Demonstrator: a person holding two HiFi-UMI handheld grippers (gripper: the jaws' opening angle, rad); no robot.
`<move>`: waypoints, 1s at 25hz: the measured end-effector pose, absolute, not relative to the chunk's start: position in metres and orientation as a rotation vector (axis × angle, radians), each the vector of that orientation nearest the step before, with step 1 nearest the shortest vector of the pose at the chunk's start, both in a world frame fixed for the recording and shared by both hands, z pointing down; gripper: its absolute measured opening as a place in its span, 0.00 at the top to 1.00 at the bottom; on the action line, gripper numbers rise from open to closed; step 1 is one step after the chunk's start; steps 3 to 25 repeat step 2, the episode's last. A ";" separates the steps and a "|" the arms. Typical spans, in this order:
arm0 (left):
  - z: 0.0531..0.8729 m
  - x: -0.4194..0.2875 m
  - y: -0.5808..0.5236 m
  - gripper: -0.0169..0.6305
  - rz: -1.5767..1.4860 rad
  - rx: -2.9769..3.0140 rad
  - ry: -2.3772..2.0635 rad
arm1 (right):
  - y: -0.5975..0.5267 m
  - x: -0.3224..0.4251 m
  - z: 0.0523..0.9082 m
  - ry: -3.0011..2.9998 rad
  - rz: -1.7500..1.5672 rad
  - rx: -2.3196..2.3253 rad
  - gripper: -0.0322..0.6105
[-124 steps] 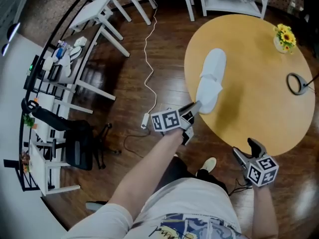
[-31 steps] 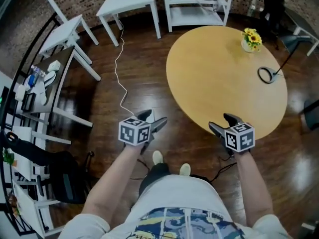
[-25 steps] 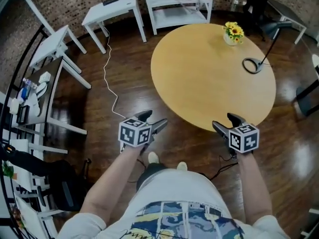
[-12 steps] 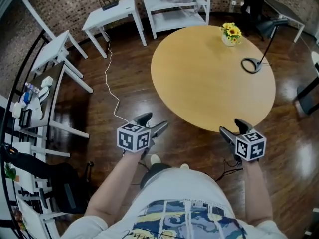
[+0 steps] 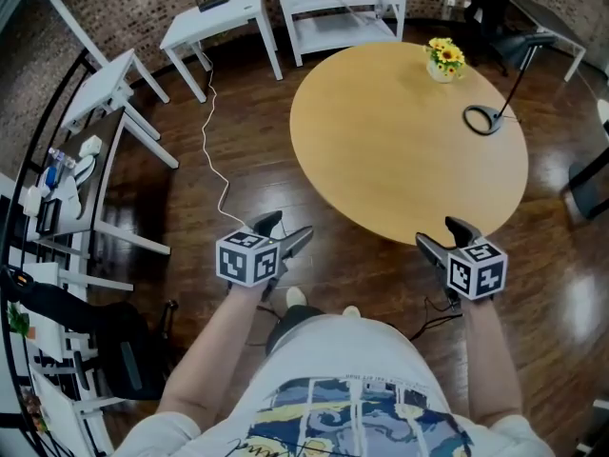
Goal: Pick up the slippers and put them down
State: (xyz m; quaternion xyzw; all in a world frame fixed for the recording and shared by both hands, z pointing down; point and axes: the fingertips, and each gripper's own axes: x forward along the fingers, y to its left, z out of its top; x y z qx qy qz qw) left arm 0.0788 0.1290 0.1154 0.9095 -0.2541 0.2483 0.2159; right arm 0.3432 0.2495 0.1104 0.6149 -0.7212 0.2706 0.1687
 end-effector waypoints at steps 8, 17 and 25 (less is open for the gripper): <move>0.114 0.078 0.129 0.44 0.690 2.519 -0.710 | 0.248 0.343 0.107 -2.058 0.763 1.746 0.39; 0.114 0.078 0.129 0.44 0.690 2.519 -0.710 | 0.248 0.343 0.107 -2.058 0.763 1.746 0.39; 0.114 0.078 0.129 0.44 0.690 2.519 -0.710 | 0.248 0.343 0.107 -2.058 0.763 1.746 0.39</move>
